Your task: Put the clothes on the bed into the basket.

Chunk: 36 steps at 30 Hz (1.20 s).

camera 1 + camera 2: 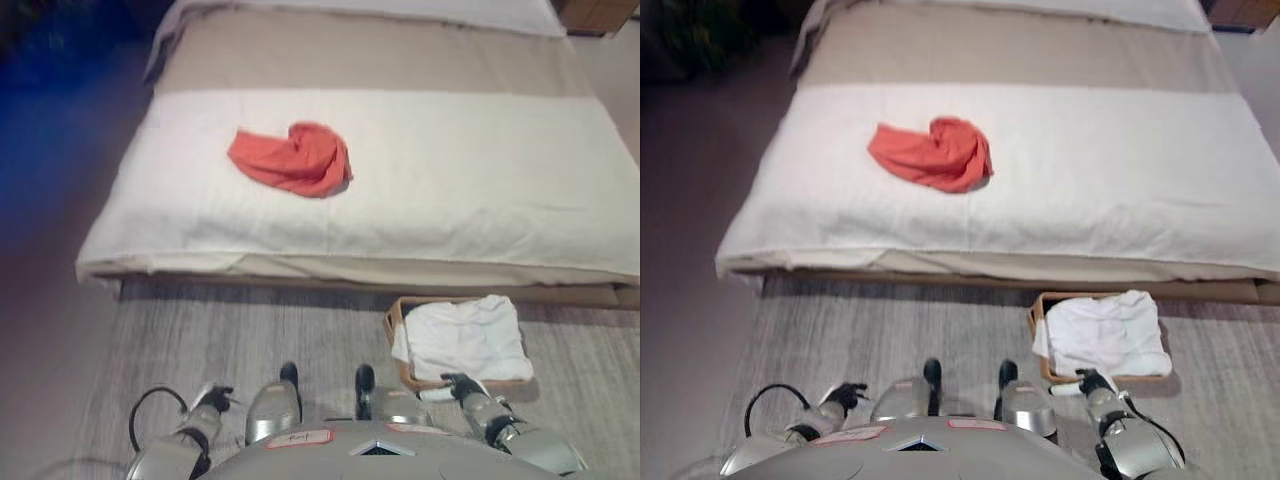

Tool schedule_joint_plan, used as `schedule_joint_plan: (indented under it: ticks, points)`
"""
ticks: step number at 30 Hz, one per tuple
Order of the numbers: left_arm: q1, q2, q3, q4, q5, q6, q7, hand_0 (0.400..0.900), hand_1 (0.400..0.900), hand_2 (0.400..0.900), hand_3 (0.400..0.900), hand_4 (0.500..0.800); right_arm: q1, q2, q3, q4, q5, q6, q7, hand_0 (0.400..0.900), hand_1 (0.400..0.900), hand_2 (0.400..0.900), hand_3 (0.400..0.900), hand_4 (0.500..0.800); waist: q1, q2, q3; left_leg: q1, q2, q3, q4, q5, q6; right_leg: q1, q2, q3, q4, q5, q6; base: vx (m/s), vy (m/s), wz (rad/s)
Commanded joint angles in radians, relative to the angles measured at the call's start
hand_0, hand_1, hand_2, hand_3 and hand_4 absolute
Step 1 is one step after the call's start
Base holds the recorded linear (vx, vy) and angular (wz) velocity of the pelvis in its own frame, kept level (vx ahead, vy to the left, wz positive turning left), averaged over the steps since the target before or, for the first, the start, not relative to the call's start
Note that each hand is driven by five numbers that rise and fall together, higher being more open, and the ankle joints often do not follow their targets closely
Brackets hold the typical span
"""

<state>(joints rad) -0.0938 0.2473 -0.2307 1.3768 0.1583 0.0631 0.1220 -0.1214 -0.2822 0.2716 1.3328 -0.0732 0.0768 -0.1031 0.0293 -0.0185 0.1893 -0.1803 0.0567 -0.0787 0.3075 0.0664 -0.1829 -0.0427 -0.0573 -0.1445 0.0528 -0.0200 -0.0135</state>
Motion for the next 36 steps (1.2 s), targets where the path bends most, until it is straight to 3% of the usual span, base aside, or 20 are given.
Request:
schedule_joint_plan:
  ticks: [1,4,7,9,11,13,16,19,21,22,24,25,26,28,30,33,36]
  points:
    - [0.015,0.033,0.004,0.031,-0.055,0.012,0.024,0.900,0.900,0.900,0.900,0.800,-0.022,-0.050,0.020,-0.031,0.038,-0.007,-0.042,0.900,0.900,0.900,0.900,0.800,0.014,-0.047,0.025,-0.154,-0.049,0.029,0.067,-0.020,0.116,0.059,-0.001,-0.015,0.045,-0.085,0.043,0.20,-0.034,0.03]
    - [0.039,0.028,0.011,0.041,-0.056,0.016,0.024,0.900,0.900,0.900,0.900,0.800,0.000,-0.057,-0.002,-0.014,0.053,-0.003,-0.052,0.900,0.900,0.900,0.900,0.800,0.041,-0.026,0.017,-0.183,0.031,0.044,-0.173,0.115,0.095,0.122,0.038,-0.003,0.018,-0.120,0.048,0.35,0.027,-0.08]
    - [0.060,0.025,0.022,0.055,-0.055,0.021,0.027,0.900,0.900,0.900,0.900,0.800,0.002,-0.062,-0.010,-0.005,0.060,-0.003,-0.060,0.900,0.900,0.900,0.900,0.800,0.069,-0.019,0.010,-0.217,0.091,0.059,-0.350,0.163,0.066,0.200,0.043,0.036,0.000,-0.178,0.060,0.41,0.089,-0.26]
    - [0.075,0.020,0.029,0.059,-0.054,0.022,0.026,0.900,0.900,0.900,0.900,0.800,0.004,-0.062,-0.020,-0.002,0.071,-0.003,-0.057,0.900,0.900,0.900,0.900,0.800,0.078,-0.014,-0.008,-0.233,0.122,0.092,-0.366,0.185,0.047,0.256,0.031,0.067,-0.014,-0.201,0.075,0.45,0.164,-0.35]
    - [0.083,0.018,0.042,0.056,-0.054,0.022,0.029,0.900,0.900,0.900,0.900,0.800,0.006,-0.057,-0.031,-0.001,0.075,-0.004,-0.054,0.900,0.900,0.900,0.900,0.800,0.093,-0.008,-0.033,-0.220,0.128,0.119,-0.354,0.213,0.043,0.309,0.005,0.088,-0.035,-0.213,0.094,0.47,0.245,-0.56]
    - [0.088,0.024,0.053,0.055,-0.061,0.021,0.034,0.900,0.900,0.900,0.900,0.800,0.005,-0.050,-0.033,0.009,0.068,0.000,-0.051,0.900,0.900,0.900,0.900,0.800,0.113,-0.012,-0.065,-0.203,0.111,0.104,-0.340,0.227,0.055,0.336,-0.047,0.104,-0.041,-0.216,0.118,0.46,0.319,-0.58]
    - [0.061,0.047,0.046,0.044,-0.060,0.016,0.037,0.900,0.900,0.900,0.900,0.800,0.011,-0.040,-0.058,0.001,0.083,-0.003,-0.044,0.900,0.900,0.900,0.900,0.800,0.110,-0.042,-0.098,-0.235,0.066,0.140,-0.215,0.198,0.070,0.343,-0.129,0.092,-0.014,-0.179,0.160,0.42,0.302,0.03]
    - [0.044,0.066,0.035,0.020,-0.059,0.009,0.035,0.900,0.900,0.900,0.900,0.800,-0.008,-0.038,-0.052,-0.004,0.074,0.000,-0.038,0.900,0.900,0.900,0.900,0.800,0.116,-0.065,-0.125,-0.283,0.017,0.160,-0.119,0.128,0.112,0.296,-0.192,0.094,0.036,-0.063,0.180,0.31,0.264,-0.03]
    - [0.038,0.071,0.027,0.013,-0.055,0.009,0.029,0.900,0.900,0.900,0.900,0.800,-0.018,-0.033,-0.050,-0.009,0.075,0.001,-0.036,0.900,0.900,0.900,0.900,0.800,0.123,-0.077,-0.139,-0.269,-0.019,0.184,-0.122,0.088,0.146,0.265,-0.224,0.083,0.108,0.055,0.190,0.29,0.286,-0.20]
    - [0.031,0.078,0.024,0.006,-0.054,0.010,0.027,0.900,0.900,0.900,0.900,0.800,-0.025,-0.035,-0.050,-0.023,0.079,0.000,-0.036,0.900,0.900,0.900,0.900,0.800,0.121,-0.074,-0.136,-0.249,-0.032,0.191,-0.137,0.078,0.158,0.231,-0.228,0.084,0.166,0.125,0.180,0.28,0.299,-0.13]
    - [0.021,0.085,0.016,0.003,-0.051,0.011,0.025,0.900,0.900,0.900,0.900,0.800,-0.031,-0.034,-0.045,-0.028,0.087,0.000,-0.037,0.900,0.900,0.900,0.900,0.800,0.111,-0.066,-0.130,-0.202,-0.050,0.199,-0.168,0.057,0.176,0.186,-0.215,0.058,0.226,0.173,0.172,0.26,0.268,0.10]
    - [0.016,0.089,0.013,-0.001,-0.050,0.012,0.023,0.900,0.900,0.900,0.900,0.800,-0.034,-0.033,-0.046,-0.029,0.093,0.000,-0.037,0.900,0.900,0.900,0.900,0.800,0.099,-0.062,-0.125,-0.175,-0.060,0.189,-0.193,0.055,0.181,0.159,-0.187,0.065,0.236,0.163,0.162,0.30,0.241,0.41]
    - [0.004,0.094,0.007,-0.002,-0.050,0.011,0.023,0.900,0.900,0.900,0.900,0.800,-0.035,-0.030,-0.047,-0.025,0.100,-0.002,-0.040,0.900,0.900,0.900,0.900,0.800,0.079,-0.054,-0.120,-0.141,-0.074,0.172,-0.232,0.050,0.187,0.124,-0.140,0.089,0.232,0.125,0.148,0.33,0.212,0.54]
    - [-0.001,0.097,0.003,-0.011,-0.052,0.008,0.017,0.900,0.900,0.900,0.900,0.800,-0.028,-0.031,-0.050,-0.012,0.107,-0.002,-0.039,0.900,0.900,0.900,0.900,0.800,0.055,-0.040,-0.106,-0.081,-0.098,0.142,-0.279,0.045,0.195,0.092,-0.095,0.086,0.221,0.066,0.138,0.35,0.171,0.64]
    - [-0.009,0.094,-0.005,-0.006,-0.044,0.009,0.007,0.900,0.900,0.900,0.900,0.800,-0.020,-0.033,-0.055,0.000,0.112,-0.005,-0.038,0.900,0.900,0.900,0.900,0.800,0.028,-0.011,-0.088,-0.007,-0.093,0.099,-0.326,0.032,0.195,0.016,-0.042,0.065,0.199,-0.048,0.111,0.33,0.109,0.61]
    - [-0.017,0.087,-0.013,0.005,-0.029,0.011,0.003,0.900,0.900,0.900,0.900,0.800,-0.012,-0.042,-0.073,-0.001,0.129,-0.004,-0.045,0.900,0.900,0.900,0.900,0.800,-0.013,0.001,-0.047,0.097,-0.092,0.061,-0.362,-0.001,0.190,-0.092,-0.042,0.012,0.103,-0.004,0.115,0.31,-0.004,0.58]
    - [-0.026,0.081,-0.016,0.010,-0.021,0.009,0.001,0.900,0.900,0.900,0.900,0.800,-0.013,-0.050,-0.073,0.001,0.115,0.001,-0.050,0.900,0.900,0.900,0.900,0.800,-0.051,-0.002,-0.007,0.175,-0.090,0.029,-0.371,-0.047,0.179,-0.203,-0.085,0.017,-0.043,0.132,0.153,0.35,-0.098,0.57]
